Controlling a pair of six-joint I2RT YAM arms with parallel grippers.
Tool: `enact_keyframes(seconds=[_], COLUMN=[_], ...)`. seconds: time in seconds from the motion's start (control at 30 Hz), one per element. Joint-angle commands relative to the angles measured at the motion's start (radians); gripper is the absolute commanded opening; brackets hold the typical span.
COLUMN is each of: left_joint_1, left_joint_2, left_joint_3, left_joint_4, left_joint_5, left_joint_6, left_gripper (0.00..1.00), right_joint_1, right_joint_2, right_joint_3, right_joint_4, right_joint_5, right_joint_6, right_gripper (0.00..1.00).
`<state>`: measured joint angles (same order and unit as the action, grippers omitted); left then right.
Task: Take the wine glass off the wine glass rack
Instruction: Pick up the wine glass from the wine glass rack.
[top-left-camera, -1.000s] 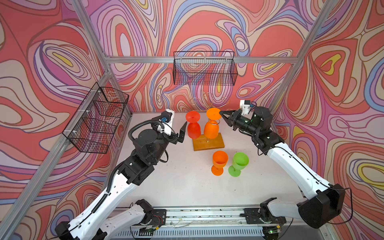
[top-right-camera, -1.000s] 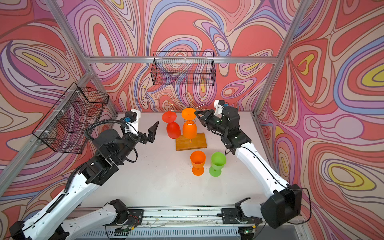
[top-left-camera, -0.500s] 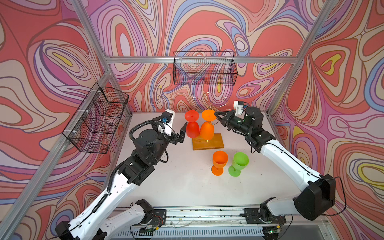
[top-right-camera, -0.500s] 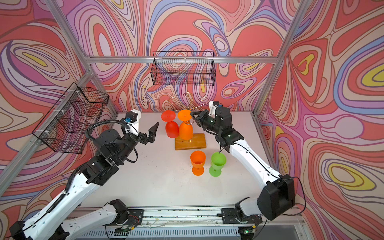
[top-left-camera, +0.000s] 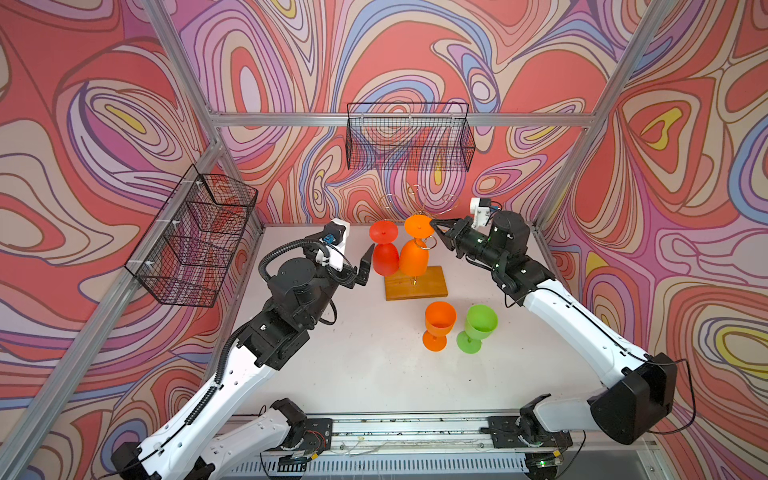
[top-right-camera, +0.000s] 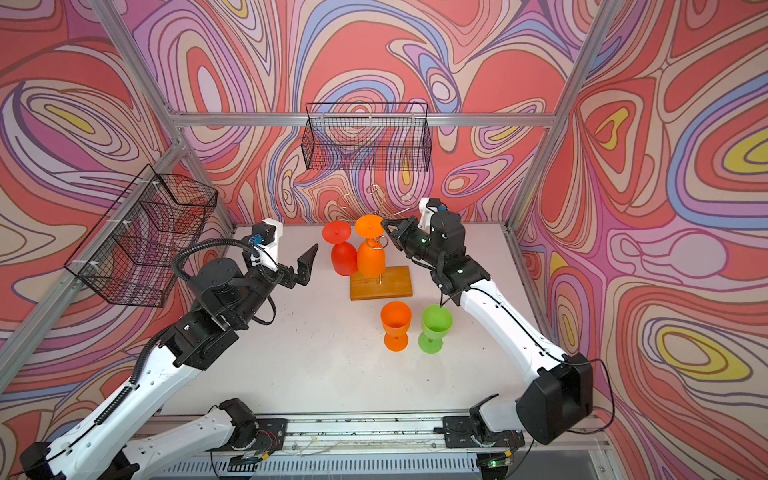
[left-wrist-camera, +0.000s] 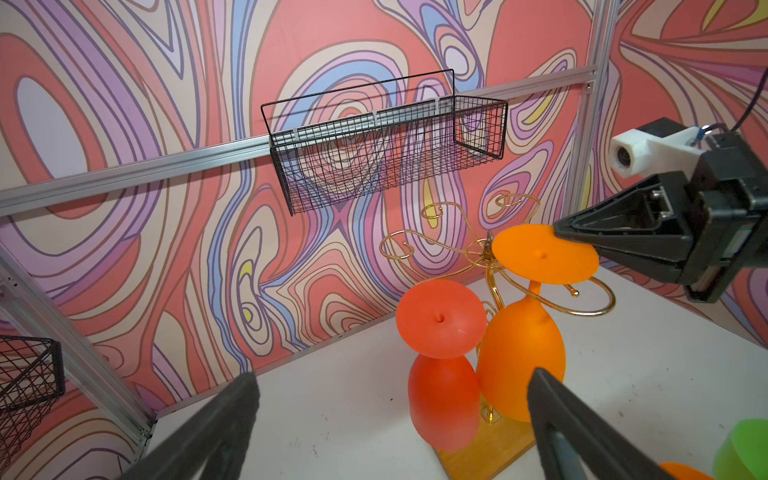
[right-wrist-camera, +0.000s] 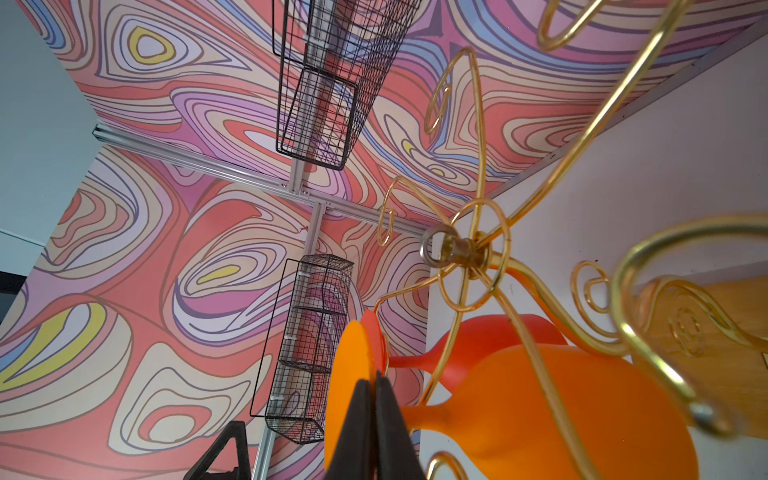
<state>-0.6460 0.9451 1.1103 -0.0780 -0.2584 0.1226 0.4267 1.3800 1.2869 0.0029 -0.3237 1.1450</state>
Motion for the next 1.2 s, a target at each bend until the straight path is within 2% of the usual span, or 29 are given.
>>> enact_keyframes(seconds=[0.0, 1.17], left_joint_1=[0.008, 0.008], left_joint_2=[-0.005, -0.008], left_joint_3=[-0.007, -0.007], left_joint_4=[0.009, 0.003], left_joint_5=[0.011, 0.019], left_joint_6=[-0.008, -0.010], left_gripper=[1.00, 1.00], right_joint_1=[0.000, 0.000], right_joint_2=[-0.039, -0.105], right_joint_3=[0.021, 0.013], right_joint_4=[0.001, -0.061], right_joint_5=[0.053, 0.149], right_joint_6=[-0.041, -0.117], right_gripper=[0.00, 0.00])
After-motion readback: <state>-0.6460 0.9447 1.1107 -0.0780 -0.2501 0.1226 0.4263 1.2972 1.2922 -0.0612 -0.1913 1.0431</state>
